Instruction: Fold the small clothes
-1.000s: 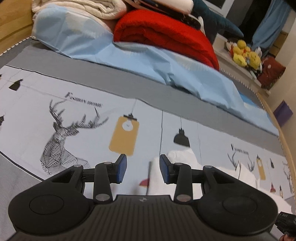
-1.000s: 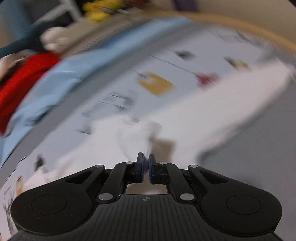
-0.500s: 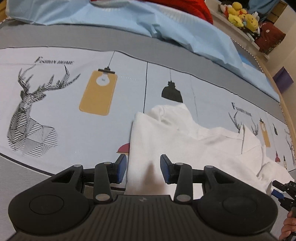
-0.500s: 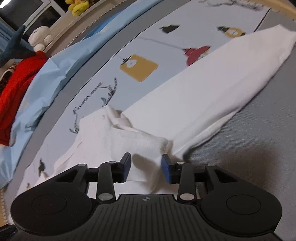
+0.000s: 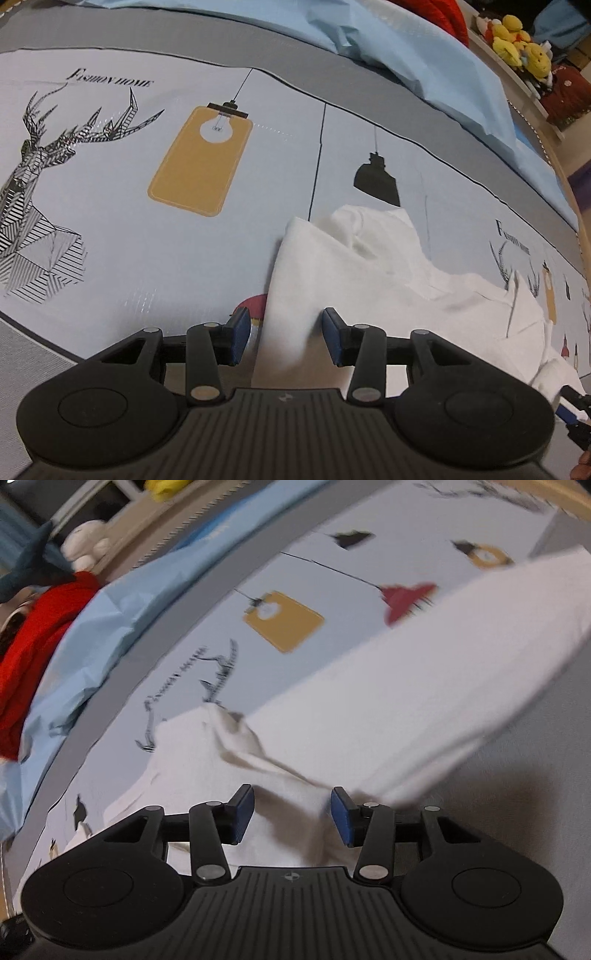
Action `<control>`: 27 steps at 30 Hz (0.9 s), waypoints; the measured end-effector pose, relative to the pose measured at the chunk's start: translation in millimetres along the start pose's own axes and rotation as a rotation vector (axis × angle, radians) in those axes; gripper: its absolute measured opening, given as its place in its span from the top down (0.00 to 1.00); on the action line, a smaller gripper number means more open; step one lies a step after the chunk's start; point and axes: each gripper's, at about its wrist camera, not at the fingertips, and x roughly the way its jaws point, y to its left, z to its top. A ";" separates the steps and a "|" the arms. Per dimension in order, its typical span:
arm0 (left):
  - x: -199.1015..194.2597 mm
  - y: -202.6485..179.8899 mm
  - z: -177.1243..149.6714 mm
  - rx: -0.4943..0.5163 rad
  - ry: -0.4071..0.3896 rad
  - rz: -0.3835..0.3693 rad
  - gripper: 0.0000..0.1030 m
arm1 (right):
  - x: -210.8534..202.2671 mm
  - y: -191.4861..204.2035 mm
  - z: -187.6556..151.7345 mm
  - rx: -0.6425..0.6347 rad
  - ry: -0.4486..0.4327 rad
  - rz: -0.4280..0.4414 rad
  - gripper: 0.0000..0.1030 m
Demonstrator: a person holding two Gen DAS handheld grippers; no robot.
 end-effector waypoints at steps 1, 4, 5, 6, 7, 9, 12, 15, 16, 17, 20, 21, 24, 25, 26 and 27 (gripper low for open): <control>2.2 1.0 0.3 -0.005 -0.004 -0.003 0.54 | 0.8 3.1 2.2 -0.035 -0.003 0.016 0.51; 5.6 3.5 2.1 -0.016 -0.022 -0.022 0.54 | 2.8 12.6 4.3 -0.120 0.006 0.040 0.50; 5.6 4.2 3.1 -0.015 -0.028 -0.033 0.61 | 3.9 14.3 4.6 -0.135 0.009 0.042 0.50; 4.3 4.6 3.9 -0.006 -0.036 -0.050 0.72 | 5.8 15.9 4.7 -0.149 0.015 0.039 0.50; 2.6 4.3 4.9 0.009 -0.040 -0.056 0.95 | 7.7 18.2 4.7 -0.163 0.025 0.038 0.50; -6.3 2.5 7.2 0.058 -0.066 -0.037 0.96 | 11.8 22.2 3.4 -0.183 0.046 0.046 0.51; -25.3 3.4 11.2 0.122 -0.133 -0.004 0.96 | 14.4 31.1 -0.1 -0.211 0.052 0.054 0.92; -34.6 14.3 16.0 0.122 -0.155 0.003 0.96 | 6.4 42.1 -1.4 -0.206 0.002 0.078 0.96; -34.8 17.1 16.3 0.123 -0.151 0.005 0.96 | 3.5 45.4 -1.2 -0.209 -0.019 0.094 0.96; -34.5 19.4 16.3 0.128 -0.146 0.012 0.96 | 0.9 48.8 -0.8 -0.215 -0.039 0.104 0.96; -33.3 23.3 14.8 0.133 -0.116 0.023 0.93 | 4.8 49.5 0.7 -0.218 -0.044 0.029 0.95; -34.9 23.1 14.6 0.139 -0.105 0.033 0.93 | 9.4 44.2 1.6 -0.193 -0.029 -0.019 0.94; -47.8 19.8 13.8 0.180 -0.103 0.033 0.88 | 10.9 29.5 5.8 -0.118 -0.042 -0.067 0.86; -51.4 17.7 13.0 0.194 -0.099 0.026 0.88 | 7.7 29.4 7.3 -0.127 -0.064 -0.077 0.86; -55.0 15.7 11.4 0.211 -0.092 0.009 0.88 | 3.9 30.3 8.9 -0.140 -0.084 -0.077 0.86; -57.3 13.1 9.3 0.231 -0.080 -0.012 0.88 | 0.8 30.9 9.8 -0.149 -0.095 -0.070 0.84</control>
